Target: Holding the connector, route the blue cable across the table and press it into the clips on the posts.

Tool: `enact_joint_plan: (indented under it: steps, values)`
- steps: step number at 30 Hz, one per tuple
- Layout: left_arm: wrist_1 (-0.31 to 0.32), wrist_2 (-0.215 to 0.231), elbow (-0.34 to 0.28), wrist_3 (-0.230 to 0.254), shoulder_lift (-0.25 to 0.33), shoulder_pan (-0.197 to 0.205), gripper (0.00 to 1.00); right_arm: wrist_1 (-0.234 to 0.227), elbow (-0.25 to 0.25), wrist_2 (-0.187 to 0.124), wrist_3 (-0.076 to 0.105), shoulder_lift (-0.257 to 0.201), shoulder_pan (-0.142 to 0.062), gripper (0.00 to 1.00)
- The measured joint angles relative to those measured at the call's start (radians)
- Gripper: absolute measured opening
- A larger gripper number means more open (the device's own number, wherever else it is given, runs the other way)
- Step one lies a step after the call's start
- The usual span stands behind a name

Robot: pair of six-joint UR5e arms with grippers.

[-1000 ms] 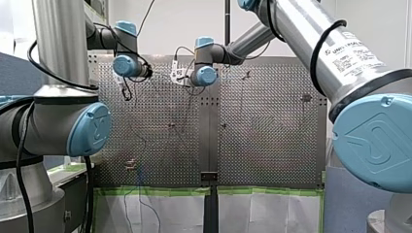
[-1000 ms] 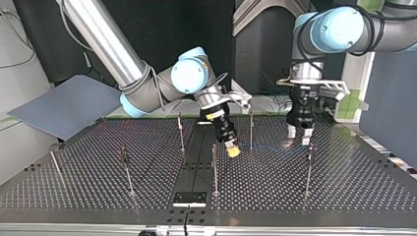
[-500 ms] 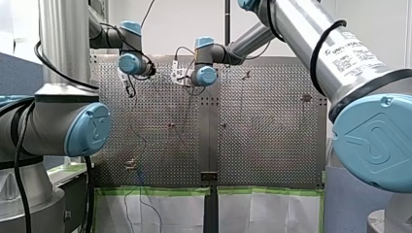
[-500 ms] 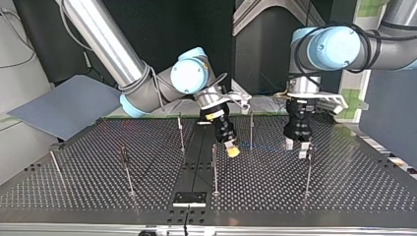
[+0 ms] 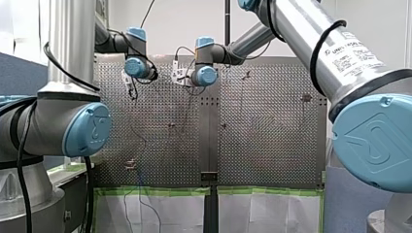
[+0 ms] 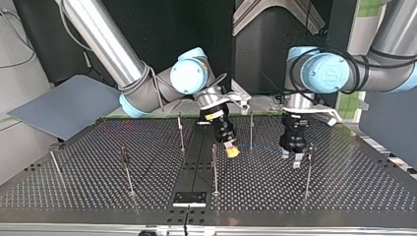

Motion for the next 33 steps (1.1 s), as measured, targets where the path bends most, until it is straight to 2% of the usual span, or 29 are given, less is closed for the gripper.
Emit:
enact_joint_plan:
  steps: [7, 8, 9, 10, 11, 12, 13, 14, 15, 16, 24, 33]
  values:
    - [-0.006, -0.024, 0.008, 0.022, -0.027, 0.000, 1.00, 0.000, 0.000, 0.000, 0.000, 0.000, -0.002, 0.00]
    - [-0.006, -0.027, 0.008, 0.023, -0.028, 0.000, 0.82, 0.000, 0.000, 0.000, 0.000, 0.000, -0.002, 0.00]
    - [-0.004, -0.029, 0.008, 0.025, -0.028, 0.000, 0.82, 0.000, 0.000, 0.000, 0.000, 0.000, -0.002, 0.00]
    - [-0.002, -0.032, 0.008, 0.027, -0.029, -0.001, 0.62, 0.000, 0.000, 0.000, 0.000, 0.000, -0.002, 0.00]
    - [-0.001, -0.033, 0.008, 0.029, -0.029, -0.001, 0.46, 0.000, 0.000, 0.000, 0.000, 0.000, -0.002, 0.00]
    - [0.000, -0.034, 0.008, 0.031, -0.029, -0.002, 0.46, 0.000, 0.000, 0.000, 0.000, 0.000, -0.002, 0.00]
    - [0.001, -0.036, 0.008, 0.033, -0.029, -0.002, 0.22, 0.001, 0.000, 0.000, 0.000, 0.000, -0.002, 0.00]
    - [0.001, -0.037, 0.009, 0.034, -0.029, -0.002, 0.13, 0.001, 0.000, 0.000, 0.000, 0.000, -0.002, 0.00]
    - [0.001, -0.038, 0.009, 0.035, -0.029, -0.003, 0.13, 0.001, 0.000, 0.000, 0.000, 0.000, -0.002, 0.00]
    - [0.001, -0.040, 0.009, 0.036, -0.029, -0.003, 0.00, 0.001, 0.000, 0.000, 0.000, 0.000, -0.002, 0.00]
    - [-0.015, -0.039, 0.006, 0.042, -0.030, -0.008, 0.00, 0.006, 0.000, 0.000, 0.000, 0.000, -0.002, 0.00]
    - [-0.025, -0.092, -0.036, 0.066, -0.029, -0.019, 0.00, 0.030, 0.001, 0.000, 0.000, 0.000, -0.002, 0.00]
